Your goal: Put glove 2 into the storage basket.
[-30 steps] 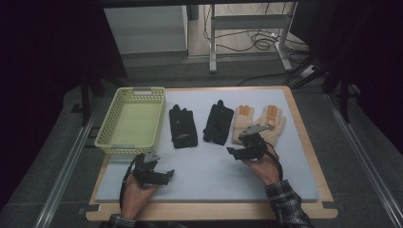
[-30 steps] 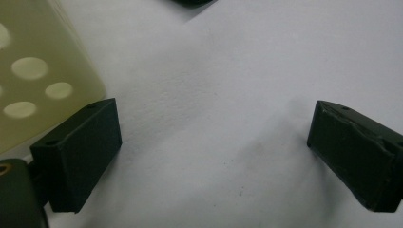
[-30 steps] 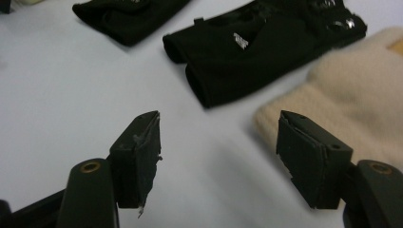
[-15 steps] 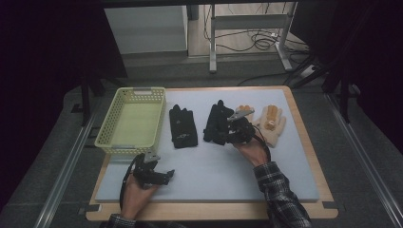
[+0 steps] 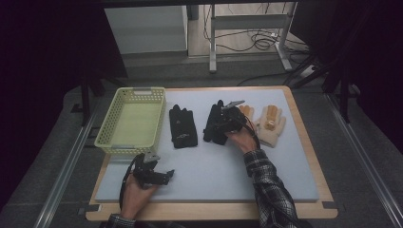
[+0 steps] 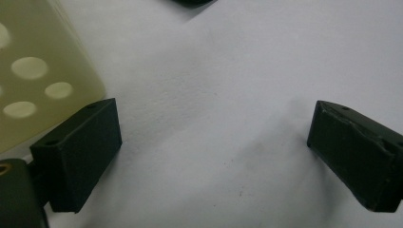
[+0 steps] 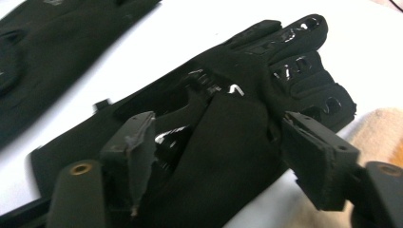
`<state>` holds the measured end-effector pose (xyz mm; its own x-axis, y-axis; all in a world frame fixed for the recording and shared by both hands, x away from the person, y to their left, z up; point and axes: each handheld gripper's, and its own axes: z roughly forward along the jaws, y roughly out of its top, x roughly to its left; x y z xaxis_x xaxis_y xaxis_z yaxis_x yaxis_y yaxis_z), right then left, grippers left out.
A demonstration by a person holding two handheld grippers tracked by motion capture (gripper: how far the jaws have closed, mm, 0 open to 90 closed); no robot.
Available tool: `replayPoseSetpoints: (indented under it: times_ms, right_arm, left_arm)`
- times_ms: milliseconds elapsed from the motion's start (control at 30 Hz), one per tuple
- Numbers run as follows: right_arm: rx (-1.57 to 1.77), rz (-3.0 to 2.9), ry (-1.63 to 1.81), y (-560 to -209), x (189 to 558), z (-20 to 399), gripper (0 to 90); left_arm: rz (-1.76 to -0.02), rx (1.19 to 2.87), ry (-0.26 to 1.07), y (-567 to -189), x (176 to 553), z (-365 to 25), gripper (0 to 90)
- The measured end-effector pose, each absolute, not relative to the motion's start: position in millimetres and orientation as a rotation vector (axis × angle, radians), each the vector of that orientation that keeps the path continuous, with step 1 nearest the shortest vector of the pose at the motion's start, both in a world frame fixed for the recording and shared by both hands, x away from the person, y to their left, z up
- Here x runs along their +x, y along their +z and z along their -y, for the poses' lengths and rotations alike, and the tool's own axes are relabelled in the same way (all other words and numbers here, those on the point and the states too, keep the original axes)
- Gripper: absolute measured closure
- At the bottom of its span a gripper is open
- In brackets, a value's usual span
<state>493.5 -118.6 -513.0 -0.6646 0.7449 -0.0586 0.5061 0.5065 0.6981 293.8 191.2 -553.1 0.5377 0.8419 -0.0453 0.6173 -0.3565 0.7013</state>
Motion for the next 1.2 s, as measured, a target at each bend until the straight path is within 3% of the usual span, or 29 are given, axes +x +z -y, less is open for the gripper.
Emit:
replayPoseSetpoints:
  times_ms: [200, 367, 400, 467, 833, 1200]
  right_arm:
    - [1.057, -2.405, 0.888, -522.0, 504.0, 110.0, 26.1]
    - [1.088, -2.452, 0.876, -520.9, 506.9, 110.3, 54.7]
    - [1.089, -2.453, 0.889, -520.8, 505.7, 110.8, 66.9]
    - [1.069, -2.472, 0.898, -520.3, 503.8, 109.7, 75.0]
    - [1.013, -2.472, 0.942, -501.2, 487.3, 110.7, 77.9]
    - [0.923, -2.503, 1.09, -468.5, 436.9, 115.7, 77.2]
  left_arm:
    - [-1.175, 2.098, 0.426, -553.1, 293.8, -191.2, 4.5]
    - [-1.175, 2.097, 0.427, -553.1, 293.7, -191.1, 4.5]
    - [-1.175, 2.097, 0.427, -553.1, 293.7, -191.1, 4.5]
    - [-1.175, 2.097, 0.427, -553.1, 293.7, -191.1, 4.5]
    - [-1.175, 2.1, 0.427, -553.1, 293.8, -191.2, 4.5]
    - [-1.175, 2.1, 0.428, -553.0, 293.7, -191.1, 4.6]
